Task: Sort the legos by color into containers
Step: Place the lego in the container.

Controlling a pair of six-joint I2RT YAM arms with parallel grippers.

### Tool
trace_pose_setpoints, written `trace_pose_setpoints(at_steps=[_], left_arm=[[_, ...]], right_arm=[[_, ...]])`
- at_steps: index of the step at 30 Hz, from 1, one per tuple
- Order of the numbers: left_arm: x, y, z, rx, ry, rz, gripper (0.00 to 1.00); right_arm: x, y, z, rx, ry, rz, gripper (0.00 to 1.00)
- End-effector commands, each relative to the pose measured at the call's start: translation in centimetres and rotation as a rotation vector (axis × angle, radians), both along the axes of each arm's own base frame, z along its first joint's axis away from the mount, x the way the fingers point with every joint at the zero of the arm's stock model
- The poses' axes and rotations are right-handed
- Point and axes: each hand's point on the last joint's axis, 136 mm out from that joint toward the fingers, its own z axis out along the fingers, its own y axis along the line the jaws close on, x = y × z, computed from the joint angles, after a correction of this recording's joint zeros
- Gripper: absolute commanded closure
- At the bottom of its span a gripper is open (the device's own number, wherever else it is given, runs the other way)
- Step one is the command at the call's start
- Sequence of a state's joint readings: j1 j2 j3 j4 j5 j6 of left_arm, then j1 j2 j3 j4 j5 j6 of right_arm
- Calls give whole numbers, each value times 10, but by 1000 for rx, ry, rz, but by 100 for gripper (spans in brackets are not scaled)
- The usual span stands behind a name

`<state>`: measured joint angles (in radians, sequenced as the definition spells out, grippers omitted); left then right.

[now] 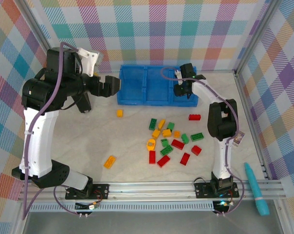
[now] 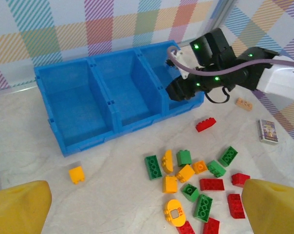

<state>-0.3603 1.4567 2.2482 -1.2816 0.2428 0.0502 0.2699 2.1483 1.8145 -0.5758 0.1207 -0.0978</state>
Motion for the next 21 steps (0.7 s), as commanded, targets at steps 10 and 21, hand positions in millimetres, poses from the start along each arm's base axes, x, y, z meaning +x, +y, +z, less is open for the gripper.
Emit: trace_pose_setpoints(at_steps=[10, 21], left_arm=[[-19, -7, 12, -32, -31, -65, 0], [-35, -2, 9, -32, -40, -72, 0]], right_arm=[[0, -2, 53, -6, -90, 7, 49], [-91, -40, 71, 27, -38, -168, 38]])
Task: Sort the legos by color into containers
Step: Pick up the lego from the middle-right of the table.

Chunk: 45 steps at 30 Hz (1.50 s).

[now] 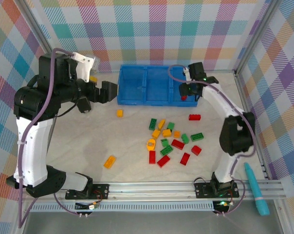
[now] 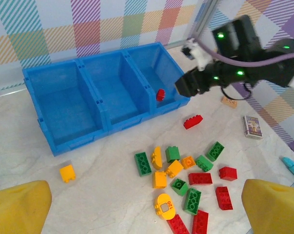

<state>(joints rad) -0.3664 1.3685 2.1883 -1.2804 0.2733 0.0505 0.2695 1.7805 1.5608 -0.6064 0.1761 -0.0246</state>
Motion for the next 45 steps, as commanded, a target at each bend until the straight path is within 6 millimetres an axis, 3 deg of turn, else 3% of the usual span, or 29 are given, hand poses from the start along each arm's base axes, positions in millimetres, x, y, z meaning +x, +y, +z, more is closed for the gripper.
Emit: trace_pose_setpoints(at_steps=[1, 7, 23, 32, 45], left_arm=[[-8, -4, 2, -5, -18, -41, 0], [-10, -4, 2, -4, -22, -44, 0], [-10, -2, -6, 19, -8, -39, 0], [-6, 0, -9, 32, -3, -23, 0], [-5, 8, -8, 62, -22, 10, 0]], right_arm=[[-35, -16, -14, 14, 68, -99, 34], [-71, -34, -52, 86, 160, -221, 15], [-68, -50, -129, 67, 319, -320, 7], [-59, -56, -145, 86, 364, -371, 14], [-65, -63, -150, 56, 393, -364, 44]])
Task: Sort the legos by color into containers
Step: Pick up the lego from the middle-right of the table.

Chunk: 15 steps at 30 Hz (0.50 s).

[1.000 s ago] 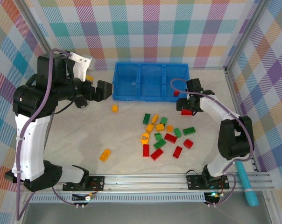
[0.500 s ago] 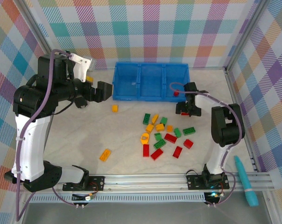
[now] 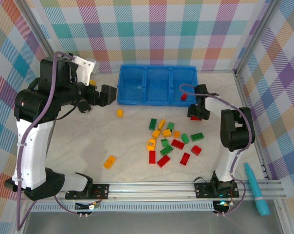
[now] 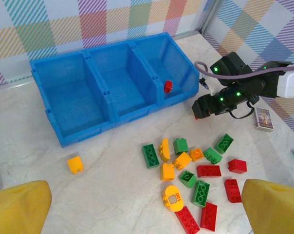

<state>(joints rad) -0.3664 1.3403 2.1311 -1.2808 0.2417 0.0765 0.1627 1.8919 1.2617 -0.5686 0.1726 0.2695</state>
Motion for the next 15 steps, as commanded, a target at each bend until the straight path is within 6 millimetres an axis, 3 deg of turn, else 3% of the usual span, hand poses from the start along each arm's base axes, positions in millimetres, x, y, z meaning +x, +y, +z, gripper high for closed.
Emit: trace_pose_setpoints(at_steps=[1, 5, 15], left_arm=[[-4, 2, 4, 21, -28, -4, 0], [-4, 4, 4, 28, -33, 0, 0], [-1, 8, -1, 58, -33, 16, 0]], right_arm=[[-5, -2, 2, 1, 20, 6, 45], [-4, -1, 27, 16, -19, 13, 49], [35, 15, 137, 78, -243, 76, 51]])
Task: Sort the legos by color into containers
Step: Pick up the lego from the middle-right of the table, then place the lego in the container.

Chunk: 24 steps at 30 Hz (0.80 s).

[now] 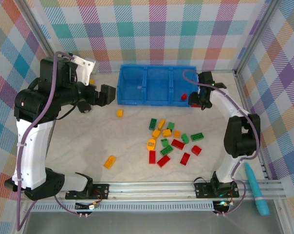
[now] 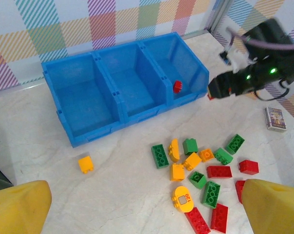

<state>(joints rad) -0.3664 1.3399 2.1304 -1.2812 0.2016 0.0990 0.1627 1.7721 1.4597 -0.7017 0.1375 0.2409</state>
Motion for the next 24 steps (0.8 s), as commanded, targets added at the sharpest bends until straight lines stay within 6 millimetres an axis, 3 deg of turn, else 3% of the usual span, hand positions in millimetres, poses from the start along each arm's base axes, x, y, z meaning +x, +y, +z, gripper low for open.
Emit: trace_pose_setpoints(at_steps=[1, 6, 14, 19, 24], left_arm=[[-4, 2, -1, 26, -14, -3, 0], [0, 0, -5, 33, -3, -7, 0], [4, 3, -6, 46, 5, 16, 0], [5, 5, -5, 49, -1, 24, 0], [8, 3, -6, 53, 6, 23, 0]], right_arm=[[13, 7, 42, 33, -95, 46, 51], [56, 32, 66, -14, -240, 150, 53], [115, 57, 51, -90, -258, 208, 52], [132, 68, 28, -146, -212, 233, 49], [133, 73, 22, -137, -208, 231, 44]])
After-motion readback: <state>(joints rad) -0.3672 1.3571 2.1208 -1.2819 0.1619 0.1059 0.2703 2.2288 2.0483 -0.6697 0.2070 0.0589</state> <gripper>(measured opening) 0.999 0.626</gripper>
